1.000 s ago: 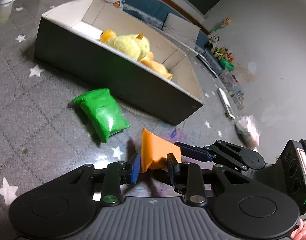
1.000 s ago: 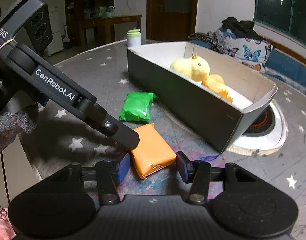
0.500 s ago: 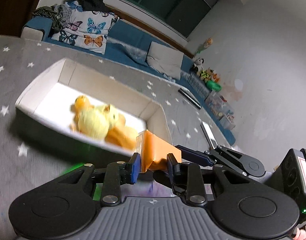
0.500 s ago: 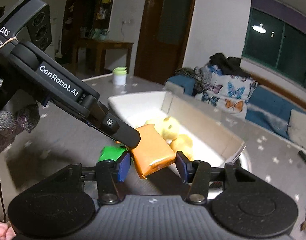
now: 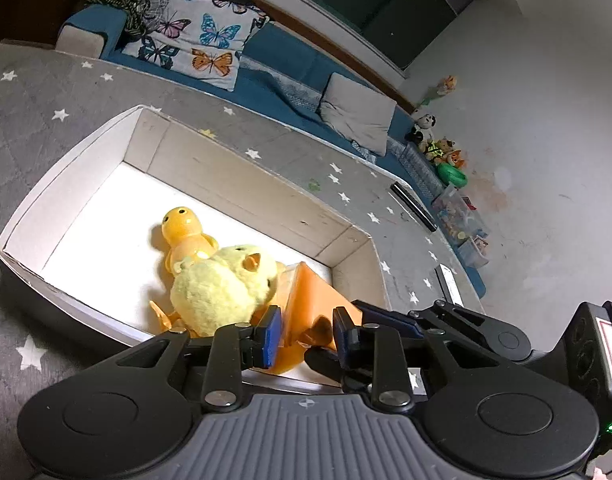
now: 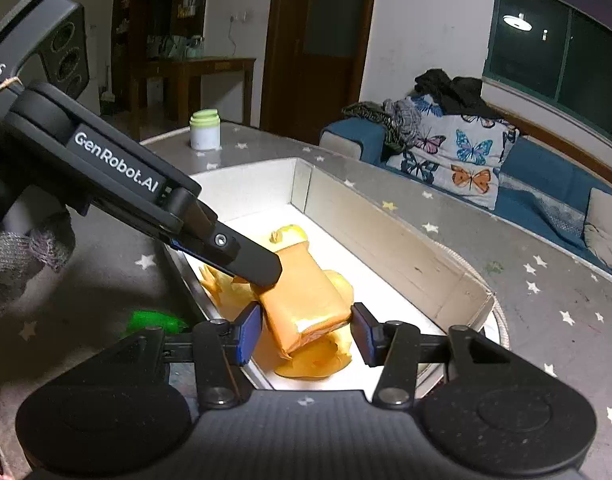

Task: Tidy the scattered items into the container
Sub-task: 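Carry the orange sponge with the left gripper into the box, then open the left gripper to drop the orange sponge in the box, then move the left gripper to the green packet and close on it, then lift the green packet with the left gripper and carry it over the box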

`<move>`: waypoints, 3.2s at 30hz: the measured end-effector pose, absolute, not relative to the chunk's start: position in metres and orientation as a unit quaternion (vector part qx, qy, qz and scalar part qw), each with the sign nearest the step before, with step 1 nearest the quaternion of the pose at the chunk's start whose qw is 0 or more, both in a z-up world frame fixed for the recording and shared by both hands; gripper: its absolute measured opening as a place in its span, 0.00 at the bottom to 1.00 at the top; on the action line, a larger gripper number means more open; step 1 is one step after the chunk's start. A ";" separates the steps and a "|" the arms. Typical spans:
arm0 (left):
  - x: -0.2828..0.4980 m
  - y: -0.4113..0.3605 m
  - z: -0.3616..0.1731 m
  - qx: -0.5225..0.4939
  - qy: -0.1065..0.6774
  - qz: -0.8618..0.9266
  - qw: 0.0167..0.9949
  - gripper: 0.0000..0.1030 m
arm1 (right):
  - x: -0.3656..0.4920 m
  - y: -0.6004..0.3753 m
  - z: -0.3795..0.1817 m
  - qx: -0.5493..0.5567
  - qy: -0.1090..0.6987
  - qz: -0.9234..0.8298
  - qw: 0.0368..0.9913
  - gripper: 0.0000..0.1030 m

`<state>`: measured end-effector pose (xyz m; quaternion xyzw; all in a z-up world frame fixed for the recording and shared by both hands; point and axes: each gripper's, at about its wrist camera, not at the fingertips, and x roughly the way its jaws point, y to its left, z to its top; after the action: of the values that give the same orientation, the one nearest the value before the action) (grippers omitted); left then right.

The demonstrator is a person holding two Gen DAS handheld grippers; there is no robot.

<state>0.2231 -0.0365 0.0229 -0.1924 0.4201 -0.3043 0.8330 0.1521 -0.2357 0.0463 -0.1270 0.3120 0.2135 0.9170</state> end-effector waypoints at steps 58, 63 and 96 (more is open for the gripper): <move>0.158 0.026 -0.013 -0.209 0.436 -0.216 0.848 0.31 | 0.089 -0.172 0.004 -0.092 0.318 0.267 0.905 0.51; 0.157 0.031 -0.018 -0.222 0.441 -0.211 0.844 0.31 | 0.094 -0.161 -0.006 -0.093 0.326 0.264 0.903 0.51; 0.138 0.011 -0.020 -0.185 0.443 -0.190 0.856 0.29 | 0.093 -0.152 -0.010 -0.083 0.347 0.257 0.898 0.41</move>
<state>0.1379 0.0109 -0.0198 -0.1848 0.4435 -0.1898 0.8563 0.0931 -0.1520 -0.0104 -0.0829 0.3472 0.2569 0.8981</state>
